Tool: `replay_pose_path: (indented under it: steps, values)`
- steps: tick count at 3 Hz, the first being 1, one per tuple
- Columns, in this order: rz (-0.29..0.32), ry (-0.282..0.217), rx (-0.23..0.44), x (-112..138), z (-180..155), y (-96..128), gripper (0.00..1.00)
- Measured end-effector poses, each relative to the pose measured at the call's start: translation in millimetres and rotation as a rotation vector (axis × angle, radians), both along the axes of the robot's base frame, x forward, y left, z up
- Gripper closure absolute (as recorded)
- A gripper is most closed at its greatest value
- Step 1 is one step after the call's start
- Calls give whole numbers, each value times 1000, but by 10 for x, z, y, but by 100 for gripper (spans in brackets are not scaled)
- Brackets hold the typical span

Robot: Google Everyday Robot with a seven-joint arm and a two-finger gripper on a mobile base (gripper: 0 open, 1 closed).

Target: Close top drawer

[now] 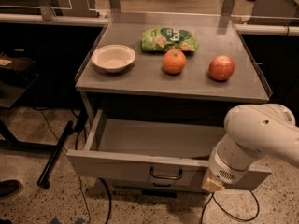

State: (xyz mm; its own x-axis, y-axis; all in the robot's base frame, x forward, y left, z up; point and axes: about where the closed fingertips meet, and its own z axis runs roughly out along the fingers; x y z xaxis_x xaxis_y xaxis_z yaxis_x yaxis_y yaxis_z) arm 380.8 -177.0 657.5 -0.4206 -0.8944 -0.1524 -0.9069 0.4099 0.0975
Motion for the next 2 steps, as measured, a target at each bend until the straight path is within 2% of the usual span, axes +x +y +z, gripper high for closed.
replay_pose_path:
  steps: [2]
  values:
    - [0, 0, 0, 0, 0, 0, 15]
